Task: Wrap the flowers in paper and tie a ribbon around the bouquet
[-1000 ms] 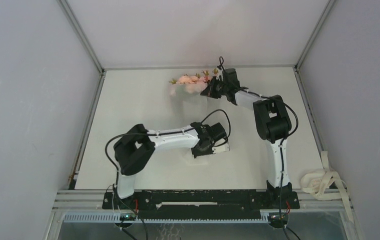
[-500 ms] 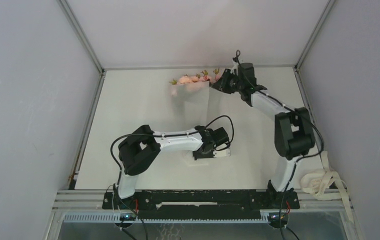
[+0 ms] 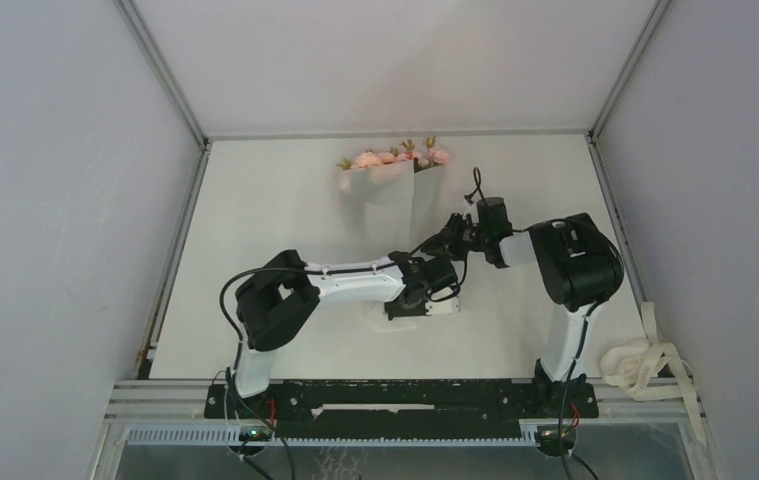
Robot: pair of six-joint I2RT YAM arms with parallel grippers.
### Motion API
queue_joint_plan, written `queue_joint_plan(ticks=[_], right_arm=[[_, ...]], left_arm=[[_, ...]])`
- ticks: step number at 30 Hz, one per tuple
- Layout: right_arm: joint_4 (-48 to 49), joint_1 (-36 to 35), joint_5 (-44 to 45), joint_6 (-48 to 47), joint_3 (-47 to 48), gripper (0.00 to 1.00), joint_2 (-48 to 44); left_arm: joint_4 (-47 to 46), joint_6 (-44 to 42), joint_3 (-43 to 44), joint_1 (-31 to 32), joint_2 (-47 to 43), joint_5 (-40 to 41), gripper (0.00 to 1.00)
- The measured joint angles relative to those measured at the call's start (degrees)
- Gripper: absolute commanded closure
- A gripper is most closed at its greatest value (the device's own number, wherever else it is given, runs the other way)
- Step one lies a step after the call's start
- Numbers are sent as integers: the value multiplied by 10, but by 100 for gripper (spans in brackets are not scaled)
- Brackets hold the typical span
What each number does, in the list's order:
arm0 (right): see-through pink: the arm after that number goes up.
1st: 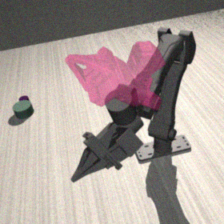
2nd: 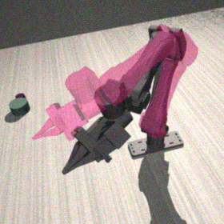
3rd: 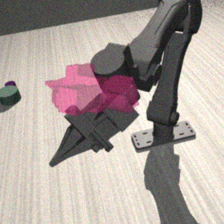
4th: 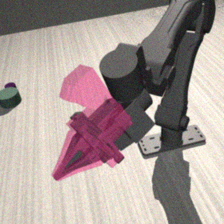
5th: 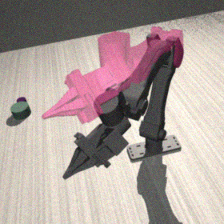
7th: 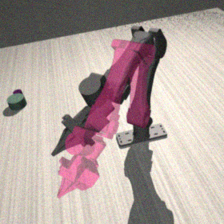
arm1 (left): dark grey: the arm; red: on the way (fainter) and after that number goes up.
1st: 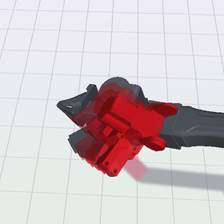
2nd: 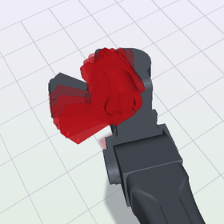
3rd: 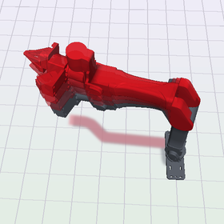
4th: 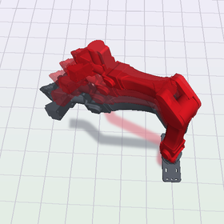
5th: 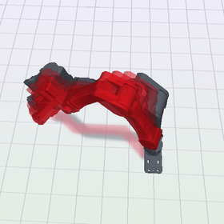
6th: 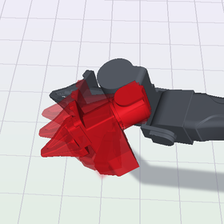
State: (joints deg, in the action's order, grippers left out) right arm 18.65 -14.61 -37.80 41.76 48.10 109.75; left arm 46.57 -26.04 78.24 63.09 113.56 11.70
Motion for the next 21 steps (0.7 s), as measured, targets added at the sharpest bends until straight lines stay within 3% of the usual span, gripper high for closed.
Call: queue_joint_plan(ticks=[6, 14, 21], right_arm=[[166, -42, 20, 95, -37, 100, 39], [310, -101, 87, 196, -74, 100, 70], [352, -126, 115, 224, -77, 100, 78]], left_arm=[[12, 0, 0, 1, -10, 17, 100], [31, -3, 16, 2, -54, 31, 100], [13, -31, 7, 2, -54, -1, 100]])
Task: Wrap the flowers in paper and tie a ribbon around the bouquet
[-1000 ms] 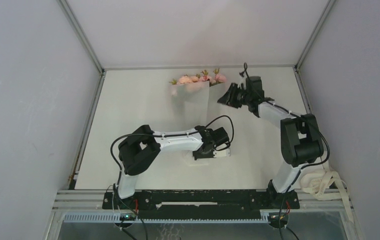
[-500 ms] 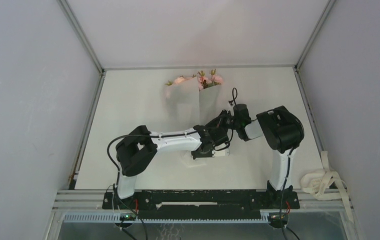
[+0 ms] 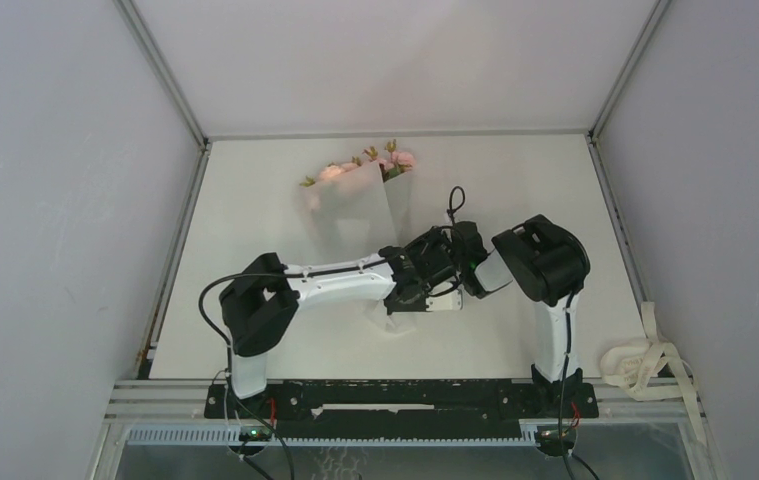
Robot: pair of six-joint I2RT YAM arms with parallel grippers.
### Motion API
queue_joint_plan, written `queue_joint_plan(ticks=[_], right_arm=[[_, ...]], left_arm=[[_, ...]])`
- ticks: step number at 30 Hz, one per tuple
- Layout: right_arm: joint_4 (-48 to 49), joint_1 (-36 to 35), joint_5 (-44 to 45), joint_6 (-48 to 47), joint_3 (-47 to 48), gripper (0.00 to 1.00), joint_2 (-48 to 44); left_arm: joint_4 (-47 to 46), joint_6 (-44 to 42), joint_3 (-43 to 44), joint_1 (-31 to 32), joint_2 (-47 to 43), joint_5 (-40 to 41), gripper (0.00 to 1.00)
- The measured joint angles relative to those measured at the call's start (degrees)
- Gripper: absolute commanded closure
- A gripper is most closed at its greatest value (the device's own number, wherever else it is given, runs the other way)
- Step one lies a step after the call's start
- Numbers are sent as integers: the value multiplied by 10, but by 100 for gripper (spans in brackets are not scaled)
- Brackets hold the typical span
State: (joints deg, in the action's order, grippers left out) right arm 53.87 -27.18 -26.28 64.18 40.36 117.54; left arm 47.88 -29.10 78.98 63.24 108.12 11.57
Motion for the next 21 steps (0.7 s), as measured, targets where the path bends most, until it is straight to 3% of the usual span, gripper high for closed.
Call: queue_joint_plan(ticks=[3, 10, 16, 21], right_arm=[[0, -1, 6, 0, -7, 99, 0], [-40, 7, 2, -36, -10, 84, -25], [-226, 53, -7, -168, 16, 60, -158], [-386, 73, -12, -305, 146, 48, -196]], left_arm=[[-17, -18, -17, 0, 12, -15, 100], [-23, -48, -27, 2, 36, -27, 100], [-24, -55, -28, 2, 36, -28, 100], [-24, -55, -28, 2, 36, -28, 100]])
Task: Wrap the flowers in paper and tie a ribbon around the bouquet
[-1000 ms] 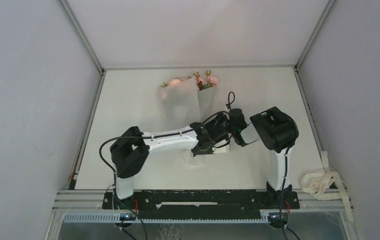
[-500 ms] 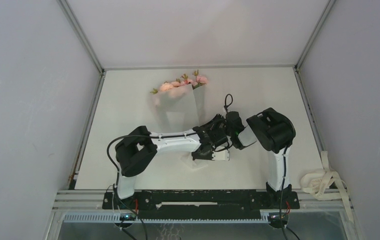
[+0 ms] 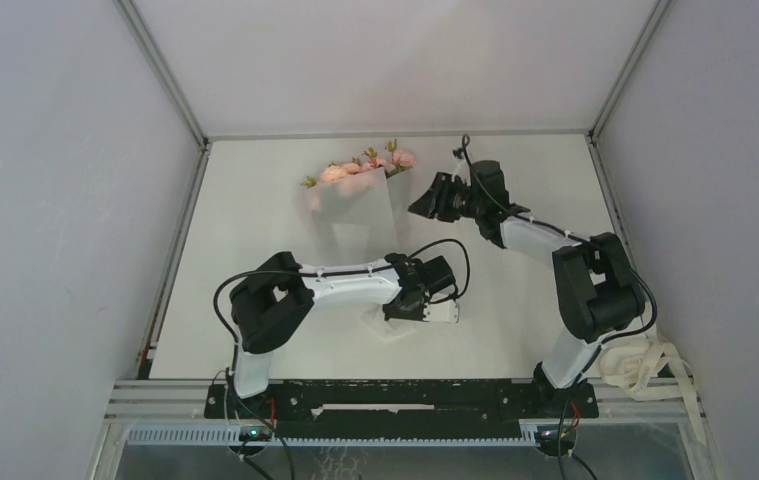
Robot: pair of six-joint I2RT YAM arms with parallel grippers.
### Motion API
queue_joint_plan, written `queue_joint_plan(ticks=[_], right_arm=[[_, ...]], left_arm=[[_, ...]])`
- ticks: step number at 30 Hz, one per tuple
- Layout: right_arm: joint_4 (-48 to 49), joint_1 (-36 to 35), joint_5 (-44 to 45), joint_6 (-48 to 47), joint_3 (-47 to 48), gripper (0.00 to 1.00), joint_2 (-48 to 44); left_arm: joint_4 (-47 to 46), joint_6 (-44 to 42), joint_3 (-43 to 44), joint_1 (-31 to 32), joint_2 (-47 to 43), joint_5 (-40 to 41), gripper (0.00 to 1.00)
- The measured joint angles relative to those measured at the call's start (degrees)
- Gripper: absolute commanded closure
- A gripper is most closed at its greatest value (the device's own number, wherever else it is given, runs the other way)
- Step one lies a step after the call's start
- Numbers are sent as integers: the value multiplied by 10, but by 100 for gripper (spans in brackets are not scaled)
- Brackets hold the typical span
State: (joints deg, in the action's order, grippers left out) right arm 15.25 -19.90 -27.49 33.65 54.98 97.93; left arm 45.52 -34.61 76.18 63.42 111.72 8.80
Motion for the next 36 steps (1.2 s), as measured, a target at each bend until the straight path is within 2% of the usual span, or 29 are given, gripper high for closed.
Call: queue_joint_plan(ticks=[3, 7, 13, 16, 19, 21, 22, 24, 27, 29, 36], right_arm=[[-62, -7, -33, -53, 74, 43, 12], [-118, -24, -61, -93, 156, 42, 69], [-175, -43, -78, -111, 203, 44, 160], [-191, -48, -82, -113, 213, 53, 184], [-193, -49, -92, -111, 215, 67, 190], [-189, -49, -110, -107, 217, 86, 192], [-184, -49, -118, -104, 217, 100, 193], [-172, -49, -136, -97, 217, 100, 196], [-154, -45, -146, -86, 213, 100, 195], [-137, -41, -148, -78, 197, 100, 190], [-82, -24, -129, -41, 129, 100, 179]], left_arm=[[0, 0, 0, 0, 0, 0, 99], [0, 0, 0, 0, 0, 0, 99], [0, 1, 0, 0, 0, 0, 98], [0, 1, 0, 0, 0, -1, 98], [0, 1, 0, 0, 0, -1, 98], [0, 1, 0, 0, 0, -1, 98], [0, 1, 0, 0, 0, -1, 97], [0, 1, 0, 0, 0, -1, 93], [2, 2, 1, 0, 0, -1, 75], [16, 5, 7, 0, 0, -7, 67], [141, 42, 97, 0, 9, -86, 60]])
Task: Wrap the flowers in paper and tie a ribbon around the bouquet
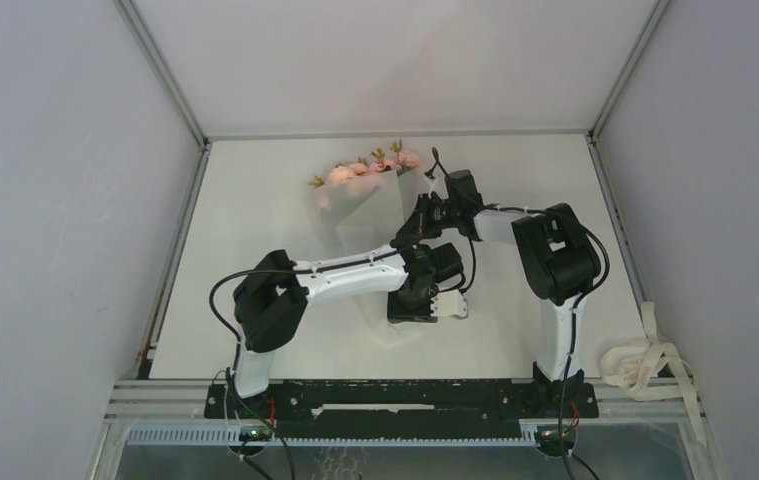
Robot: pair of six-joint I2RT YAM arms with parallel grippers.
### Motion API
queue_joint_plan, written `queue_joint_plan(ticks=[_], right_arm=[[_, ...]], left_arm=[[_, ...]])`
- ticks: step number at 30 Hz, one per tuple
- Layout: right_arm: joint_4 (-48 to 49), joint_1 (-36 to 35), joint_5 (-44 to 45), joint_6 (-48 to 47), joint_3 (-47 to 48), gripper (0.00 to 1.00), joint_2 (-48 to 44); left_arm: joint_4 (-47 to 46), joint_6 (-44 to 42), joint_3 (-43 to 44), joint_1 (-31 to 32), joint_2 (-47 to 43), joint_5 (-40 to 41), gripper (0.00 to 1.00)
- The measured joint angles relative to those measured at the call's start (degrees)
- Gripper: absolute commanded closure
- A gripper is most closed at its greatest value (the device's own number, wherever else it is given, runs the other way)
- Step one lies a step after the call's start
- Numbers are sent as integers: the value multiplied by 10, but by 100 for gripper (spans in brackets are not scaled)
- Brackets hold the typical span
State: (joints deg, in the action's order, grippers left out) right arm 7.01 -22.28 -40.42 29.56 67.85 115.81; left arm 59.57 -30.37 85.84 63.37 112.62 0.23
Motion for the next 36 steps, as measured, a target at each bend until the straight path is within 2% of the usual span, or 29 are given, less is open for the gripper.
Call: queue_joint_plan(ticks=[8, 10, 14, 17, 19, 22, 24, 29, 33, 36], right_arm=[[61, 1, 26, 45, -43, 100, 0], [71, 1, 30, 52, -47, 100, 0], [82, 0, 36, 59, -48, 100, 0], [84, -1, 41, 59, -48, 100, -1], [84, -2, 44, 59, -48, 100, -4], [84, -2, 47, 59, -48, 100, -12], [85, -2, 50, 60, -49, 100, -17], [103, -3, 57, 70, -63, 100, -26], [109, -4, 61, 77, -79, 100, -26], [105, -7, 75, 78, -88, 85, -31]], left_arm=[[132, 9, 80, 5, -33, -118, 59], [161, 3, 88, 10, -49, -150, 64], [179, -2, 98, 3, -87, -183, 84], [150, 10, 95, -36, -105, -174, 95], [105, 22, 81, -73, -104, -148, 96], [32, 42, 49, -112, -74, -85, 89], [-4, 51, 39, -112, -35, -59, 82], [-77, 57, 5, -55, 25, -33, 64], [-97, 38, -23, 0, 28, 3, 63], [-97, 34, -23, 22, 36, 20, 62]])
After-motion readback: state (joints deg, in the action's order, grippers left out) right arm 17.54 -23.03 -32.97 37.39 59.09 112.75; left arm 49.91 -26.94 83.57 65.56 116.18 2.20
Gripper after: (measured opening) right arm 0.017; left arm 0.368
